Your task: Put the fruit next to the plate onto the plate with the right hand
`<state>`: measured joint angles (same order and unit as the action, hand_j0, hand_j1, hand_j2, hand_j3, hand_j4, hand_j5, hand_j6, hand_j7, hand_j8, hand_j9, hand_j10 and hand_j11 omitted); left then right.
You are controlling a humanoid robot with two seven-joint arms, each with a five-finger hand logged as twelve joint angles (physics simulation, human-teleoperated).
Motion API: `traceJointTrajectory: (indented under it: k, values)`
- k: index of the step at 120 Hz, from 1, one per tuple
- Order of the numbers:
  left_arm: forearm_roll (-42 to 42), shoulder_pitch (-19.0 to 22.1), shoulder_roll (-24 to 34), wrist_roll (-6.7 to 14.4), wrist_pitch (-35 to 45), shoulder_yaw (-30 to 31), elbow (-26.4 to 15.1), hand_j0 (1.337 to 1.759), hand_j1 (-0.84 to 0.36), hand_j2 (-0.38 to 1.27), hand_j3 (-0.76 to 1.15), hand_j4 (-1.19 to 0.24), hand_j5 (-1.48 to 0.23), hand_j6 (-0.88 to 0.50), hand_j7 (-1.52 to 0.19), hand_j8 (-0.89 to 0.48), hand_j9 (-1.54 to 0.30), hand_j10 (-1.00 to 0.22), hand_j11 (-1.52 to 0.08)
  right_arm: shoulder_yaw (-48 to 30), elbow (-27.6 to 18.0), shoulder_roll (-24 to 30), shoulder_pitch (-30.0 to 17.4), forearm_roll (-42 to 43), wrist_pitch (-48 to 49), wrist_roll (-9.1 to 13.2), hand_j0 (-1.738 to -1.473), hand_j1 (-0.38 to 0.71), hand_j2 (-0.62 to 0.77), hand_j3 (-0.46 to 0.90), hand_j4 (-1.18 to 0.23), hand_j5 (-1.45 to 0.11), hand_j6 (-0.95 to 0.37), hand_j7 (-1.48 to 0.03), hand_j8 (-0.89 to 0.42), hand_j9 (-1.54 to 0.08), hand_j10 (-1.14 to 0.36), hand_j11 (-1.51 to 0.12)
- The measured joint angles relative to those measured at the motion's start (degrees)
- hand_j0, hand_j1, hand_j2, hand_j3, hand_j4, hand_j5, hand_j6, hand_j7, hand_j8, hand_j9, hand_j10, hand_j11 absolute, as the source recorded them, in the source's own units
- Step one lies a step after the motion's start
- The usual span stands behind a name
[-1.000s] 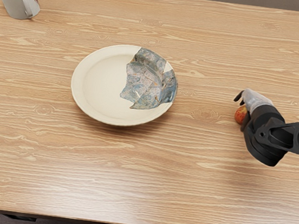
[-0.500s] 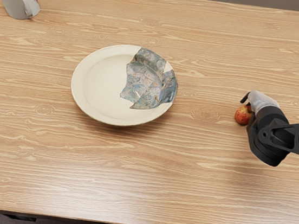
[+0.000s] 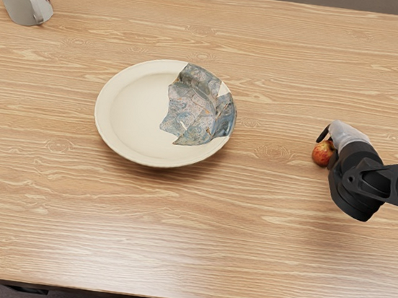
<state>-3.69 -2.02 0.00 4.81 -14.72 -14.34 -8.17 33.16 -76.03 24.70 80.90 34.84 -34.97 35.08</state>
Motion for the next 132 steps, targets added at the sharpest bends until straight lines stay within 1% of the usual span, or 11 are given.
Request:
traceJointTrajectory:
  k: [10,36,54,66,75,81,93,103,123,132]
  values:
    - [0.0,0.0,0.0,0.0,0.0,0.0,0.0,1.658,0.35,0.0,0.0,0.0,0.0,0.0,0.0,0.0,0.0,0.0,0.0,0.0,0.0,0.0,0.0,0.0,0.0,0.0,-1.654,0.24,-0.08,0.0,-0.52,-0.69,-0.42,-0.68,-0.5,-0.69,-0.52,-0.69]
    - [0.0,0.0,0.0,0.0,0.0,0.0,0.0,1.658,0.35,0.0,0.0,0.0,0.0,0.0,0.0,0.0,0.0,0.0,0.0,-0.1,0.0,0.0,0.0,0.0,0.1,0.1,-1.651,0.25,-0.06,0.0,-0.49,-0.77,-0.39,-0.74,-0.47,-0.76,-0.56,-0.76]
    - [0.0,0.0,0.0,0.0,0.0,0.0,0.0,1.658,0.35,0.0,0.0,0.0,0.0,0.0,0.0,0.0,0.0,0.0,0.0,-0.1,-0.1,-0.1,-0.2,0.2,0.0,0.2,-1.648,0.26,-0.08,0.0,-0.46,-0.8,-0.35,-0.78,-0.44,-0.8,-0.59,-0.79]
    - [0.0,0.0,0.0,0.0,0.0,0.0,0.0,1.658,0.35,0.0,0.0,0.0,0.0,0.0,0.0,0.0,0.0,0.0,0.0,-0.2,-0.1,-0.1,-0.2,0.2,-0.1,0.2,-1.646,0.26,-0.09,0.0,-0.45,-0.81,-0.34,-0.8,-0.43,-0.81,-0.62,-0.81]
    - [0.0,0.0,0.0,0.0,0.0,0.0,0.0,1.658,0.35,0.0,0.0,0.0,0.0,0.0,0.0,0.0,0.0,0.0,0.0,-0.2,-0.1,-0.1,-0.3,0.2,-0.1,0.2,-1.646,0.26,-0.02,0.0,-0.47,-0.81,-0.35,-0.81,-0.44,-0.82,-0.63,-0.82]
    - [0.0,0.0,0.0,0.0,0.0,0.0,0.0,1.658,0.35,0.0,0.0,0.0,0.0,0.0,0.0,0.0,0.0,0.0,0.0,-0.2,-0.1,-0.1,-0.3,0.3,-0.1,0.1,-1.647,0.27,-0.02,0.0,-0.48,-0.81,-0.35,-0.82,-0.44,-0.83,-0.63,-0.82]
    - [0.0,0.0,0.0,0.0,0.0,0.0,0.0,1.658,0.35,0.0,0.0,0.0,0.0,0.0,0.0,0.0,0.0,0.0,0.0,-0.2,-0.1,-0.1,-0.3,0.3,-0.1,0.1,-1.648,0.27,0.04,0.0,-0.5,-0.82,-0.36,-0.83,-0.45,-0.84,-0.64,-0.83]
    - [0.0,0.0,0.0,0.0,0.0,0.0,0.0,1.658,0.35,0.0,0.0,0.0,0.0,0.0,0.0,0.0,0.0,0.0,0.0,-0.2,-0.2,-0.1,-0.3,0.2,0.0,0.1,-1.649,0.28,0.03,0.0,-0.49,-0.84,-0.36,-0.84,-0.44,-0.85,-0.64,-0.84]
    - [0.0,0.0,0.0,0.0,0.0,0.0,0.0,1.658,0.35,0.0,0.0,0.0,0.0,0.0,0.0,0.0,0.0,0.0,0.0,-0.5,-0.8,0.0,0.3,-0.2,0.1,0.1,-1.651,0.29,0.06,0.0,-0.46,-0.87,-0.34,-0.85,-0.42,-0.87,-0.64,-0.87]
    - [0.0,0.0,0.0,0.0,0.0,0.0,0.0,1.658,0.35,0.0,0.0,0.0,0.0,0.0,0.0,0.0,0.0,0.0,0.0,-1.4,-1.3,0.1,0.7,-0.3,0.2,0.1,-1.651,0.27,0.05,0.0,-0.47,-0.88,-0.35,-0.85,-0.43,-0.88,-0.64,-0.87]
